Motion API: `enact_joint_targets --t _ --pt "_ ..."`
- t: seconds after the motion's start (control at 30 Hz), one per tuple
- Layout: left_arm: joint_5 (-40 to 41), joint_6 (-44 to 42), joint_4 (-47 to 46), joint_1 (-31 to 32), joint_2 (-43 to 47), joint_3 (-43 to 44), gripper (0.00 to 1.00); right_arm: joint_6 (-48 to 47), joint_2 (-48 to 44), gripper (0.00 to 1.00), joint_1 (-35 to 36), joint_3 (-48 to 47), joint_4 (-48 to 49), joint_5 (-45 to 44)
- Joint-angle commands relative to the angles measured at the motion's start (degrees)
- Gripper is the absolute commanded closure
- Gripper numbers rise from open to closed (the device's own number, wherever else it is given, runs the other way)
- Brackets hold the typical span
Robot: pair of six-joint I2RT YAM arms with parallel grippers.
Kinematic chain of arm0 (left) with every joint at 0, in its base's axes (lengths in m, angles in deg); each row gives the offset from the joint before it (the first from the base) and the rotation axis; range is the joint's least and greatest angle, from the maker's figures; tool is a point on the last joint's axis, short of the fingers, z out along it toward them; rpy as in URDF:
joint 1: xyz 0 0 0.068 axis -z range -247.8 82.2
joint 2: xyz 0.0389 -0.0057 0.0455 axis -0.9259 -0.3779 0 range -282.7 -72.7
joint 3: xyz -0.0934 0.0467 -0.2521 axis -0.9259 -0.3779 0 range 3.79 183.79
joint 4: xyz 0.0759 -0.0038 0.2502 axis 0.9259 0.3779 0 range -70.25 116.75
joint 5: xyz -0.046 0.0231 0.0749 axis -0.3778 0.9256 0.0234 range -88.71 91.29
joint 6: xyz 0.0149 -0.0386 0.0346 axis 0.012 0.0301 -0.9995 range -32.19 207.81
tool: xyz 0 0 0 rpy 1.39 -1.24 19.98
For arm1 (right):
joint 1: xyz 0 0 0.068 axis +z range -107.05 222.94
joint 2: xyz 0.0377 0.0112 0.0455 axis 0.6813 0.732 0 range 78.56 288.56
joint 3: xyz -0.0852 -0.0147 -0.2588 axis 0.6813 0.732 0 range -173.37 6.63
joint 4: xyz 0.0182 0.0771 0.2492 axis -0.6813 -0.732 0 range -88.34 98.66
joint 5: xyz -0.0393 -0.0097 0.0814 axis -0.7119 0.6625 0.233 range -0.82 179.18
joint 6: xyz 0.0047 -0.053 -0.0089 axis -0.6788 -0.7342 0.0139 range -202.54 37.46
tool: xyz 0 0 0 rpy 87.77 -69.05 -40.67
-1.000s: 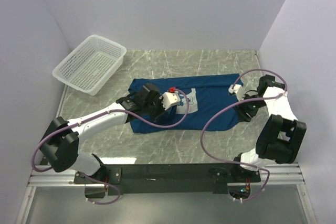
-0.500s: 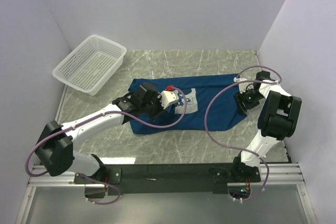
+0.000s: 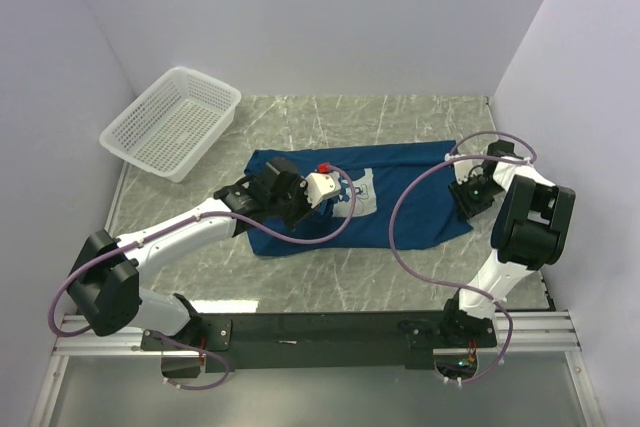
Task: Fold and stack the t-shirts
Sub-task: Fold the tshirt
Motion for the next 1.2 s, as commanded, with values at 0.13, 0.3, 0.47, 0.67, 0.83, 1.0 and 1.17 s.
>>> enact_joint_targets --t 0.13,0.3,0.47,0.67,0.83,1.0,1.17 --pt "-1.52 0.46 -0.48 0.23 0.89 0.62 0.99 -3.11 -4.65 0.72 -1.19 4.09 -6.79 1.78" --pt "-1.43 0.46 -0.48 0.23 1.06 0.44 0.99 -1.18 -5.27 0.85 -1.54 3.3 -6.18 1.26" --pt "-1.25 0.46 -0.31 0.23 1.06 0.53 0.99 2.25 -6.76 0.97 -2.15 1.28 -6.18 2.65" --pt "-1.17 0.37 -0.13 0.23 1.24 0.53 0.99 3.75 -8.61 1.0 -2.24 -3.02 -10.21 8.98" --pt "-1.17 0.28 -0.13 0.23 1.24 0.62 0.99 5.5 -10.02 1.0 -1.72 -8.73 -13.73 15.84" --pt "-0.99 0.37 -0.13 0.23 0.89 0.71 0.99 9.63 -5.81 1.0 4.41 -14.79 -15.85 18.84" --pt "-0.12 0.46 -0.48 0.23 0.98 0.26 0.99 18.06 -2.2 0.7 12.42 -17.35 -11.56 17.88"
